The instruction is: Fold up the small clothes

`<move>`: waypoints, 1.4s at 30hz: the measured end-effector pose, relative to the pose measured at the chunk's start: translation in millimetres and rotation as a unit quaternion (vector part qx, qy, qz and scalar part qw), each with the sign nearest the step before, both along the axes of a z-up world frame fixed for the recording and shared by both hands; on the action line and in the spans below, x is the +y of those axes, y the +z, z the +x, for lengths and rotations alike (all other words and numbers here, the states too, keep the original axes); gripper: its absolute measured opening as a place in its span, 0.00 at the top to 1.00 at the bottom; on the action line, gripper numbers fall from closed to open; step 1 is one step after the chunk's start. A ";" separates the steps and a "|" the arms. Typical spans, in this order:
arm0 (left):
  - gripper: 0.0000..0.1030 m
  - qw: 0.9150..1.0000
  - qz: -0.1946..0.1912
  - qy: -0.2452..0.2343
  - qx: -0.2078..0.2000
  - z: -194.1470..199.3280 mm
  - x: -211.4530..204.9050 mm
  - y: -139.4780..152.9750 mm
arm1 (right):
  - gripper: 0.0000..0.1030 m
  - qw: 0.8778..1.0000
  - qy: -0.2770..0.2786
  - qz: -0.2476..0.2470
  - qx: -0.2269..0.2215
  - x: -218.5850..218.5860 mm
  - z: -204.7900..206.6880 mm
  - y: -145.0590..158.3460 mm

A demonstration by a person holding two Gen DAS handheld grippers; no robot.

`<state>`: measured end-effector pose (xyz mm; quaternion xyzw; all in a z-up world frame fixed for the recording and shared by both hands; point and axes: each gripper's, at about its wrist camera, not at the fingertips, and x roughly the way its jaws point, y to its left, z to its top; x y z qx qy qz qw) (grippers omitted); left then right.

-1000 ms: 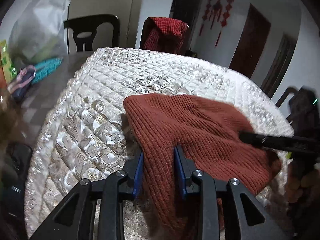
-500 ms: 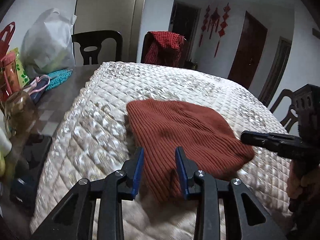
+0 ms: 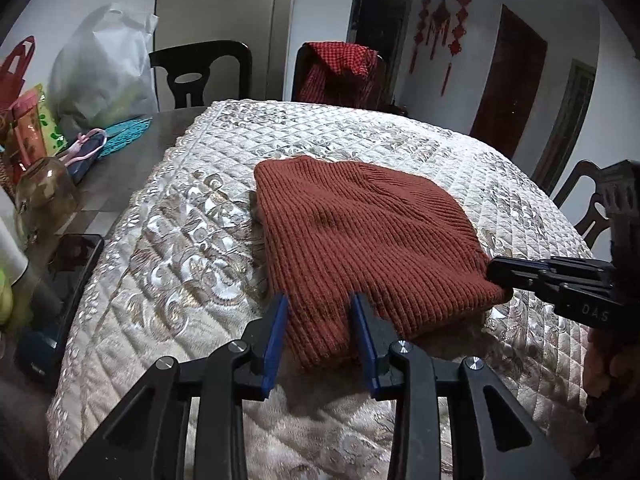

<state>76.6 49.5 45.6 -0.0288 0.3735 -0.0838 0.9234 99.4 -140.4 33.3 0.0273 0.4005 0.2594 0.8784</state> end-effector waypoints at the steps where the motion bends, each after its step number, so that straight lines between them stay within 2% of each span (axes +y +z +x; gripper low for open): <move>1: 0.64 1.000 0.004 0.006 0.001 -2.7 -1.0 0.7 | 0.89 1.000 0.001 -0.002 -0.003 -0.5 -3.1 1.4; 2: 0.64 1.000 0.008 0.011 0.002 -5.0 -1.9 1.0 | 0.85 1.000 0.001 -0.005 -0.007 -0.8 -7.0 2.4; 4: 0.64 1.000 0.011 0.021 0.000 -11.7 -3.0 2.1 | 0.70 1.000 0.001 -0.011 -0.014 -2.2 -14.8 4.0; 6: 0.64 1.000 0.011 0.026 -0.001 -18.2 -4.4 2.6 | 0.67 1.000 0.002 -0.017 -0.017 -2.8 -21.5 3.8; 9: 0.59 0.999 0.014 0.032 0.004 -26.8 -8.1 -0.6 | 0.67 0.999 0.001 -0.033 -0.021 -2.5 -30.5 1.3; 21: 0.57 0.997 0.031 0.044 0.047 -36.5 -16.7 -27.7 | 0.64 0.996 -0.010 -0.084 -0.014 -0.2 -42.6 -20.0; 24: 0.51 0.997 0.036 0.047 0.042 -39.3 -18.0 -29.2 | 0.60 0.995 -0.014 -0.094 0.002 0.1 -38.5 -28.5; 30: 0.44 0.997 0.048 0.047 0.032 -42.1 -23.7 -31.1 | 0.55 0.995 -0.014 -0.099 -0.002 4.1 -40.1 -28.8; 42: 0.43 0.997 0.047 0.050 0.030 -42.7 -24.2 -31.2 | 0.53 0.994 -0.012 -0.104 -0.004 6.4 -41.5 -29.0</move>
